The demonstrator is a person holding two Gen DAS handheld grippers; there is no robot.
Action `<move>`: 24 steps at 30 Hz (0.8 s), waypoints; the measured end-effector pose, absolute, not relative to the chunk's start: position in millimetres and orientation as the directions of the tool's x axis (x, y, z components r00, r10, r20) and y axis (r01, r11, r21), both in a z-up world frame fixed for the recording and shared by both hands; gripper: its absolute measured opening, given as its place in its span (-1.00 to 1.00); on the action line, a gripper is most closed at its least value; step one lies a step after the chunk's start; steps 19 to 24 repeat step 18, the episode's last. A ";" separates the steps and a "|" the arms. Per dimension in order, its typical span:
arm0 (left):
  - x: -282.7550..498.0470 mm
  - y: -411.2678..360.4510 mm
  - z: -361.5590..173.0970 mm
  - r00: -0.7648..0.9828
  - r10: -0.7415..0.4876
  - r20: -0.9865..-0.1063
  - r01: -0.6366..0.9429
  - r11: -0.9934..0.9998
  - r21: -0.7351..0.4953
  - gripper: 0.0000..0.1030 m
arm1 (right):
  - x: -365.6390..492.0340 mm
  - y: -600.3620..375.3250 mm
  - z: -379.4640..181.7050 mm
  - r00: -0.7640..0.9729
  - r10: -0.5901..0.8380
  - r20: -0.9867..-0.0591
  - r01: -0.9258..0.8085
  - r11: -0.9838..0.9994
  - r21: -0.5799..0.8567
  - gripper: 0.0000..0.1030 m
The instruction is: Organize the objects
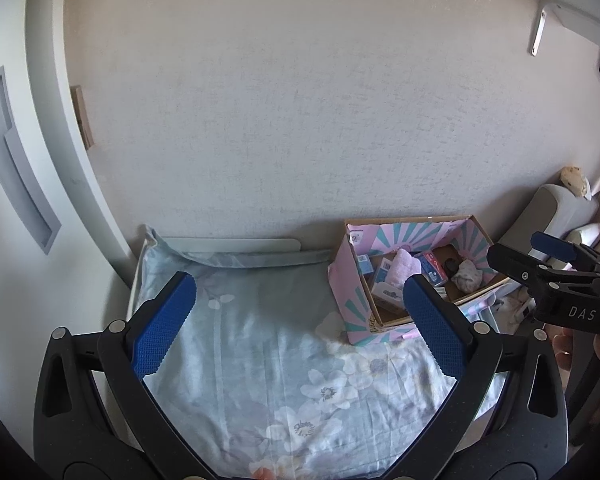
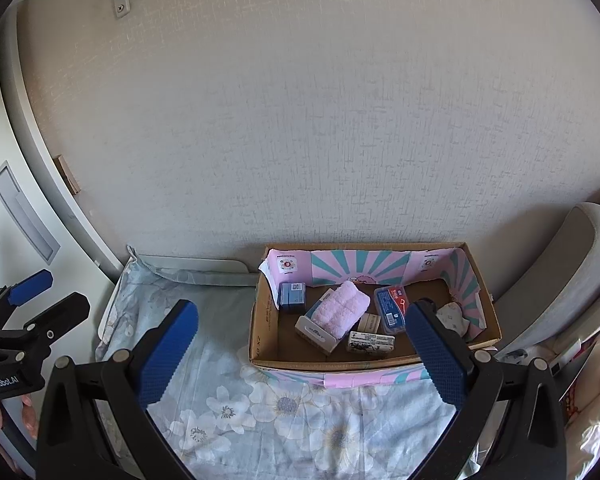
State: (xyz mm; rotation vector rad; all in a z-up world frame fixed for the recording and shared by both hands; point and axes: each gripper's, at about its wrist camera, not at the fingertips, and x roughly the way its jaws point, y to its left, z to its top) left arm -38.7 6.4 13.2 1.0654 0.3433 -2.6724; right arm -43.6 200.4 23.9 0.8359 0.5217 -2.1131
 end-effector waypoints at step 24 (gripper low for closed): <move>-29.3 7.1 15.4 -0.724 -0.214 -0.656 0.342 -0.937 -0.071 1.00 | -34.5 198.9 24.5 -0.486 -0.514 -0.707 0.785 -0.613 -0.093 0.99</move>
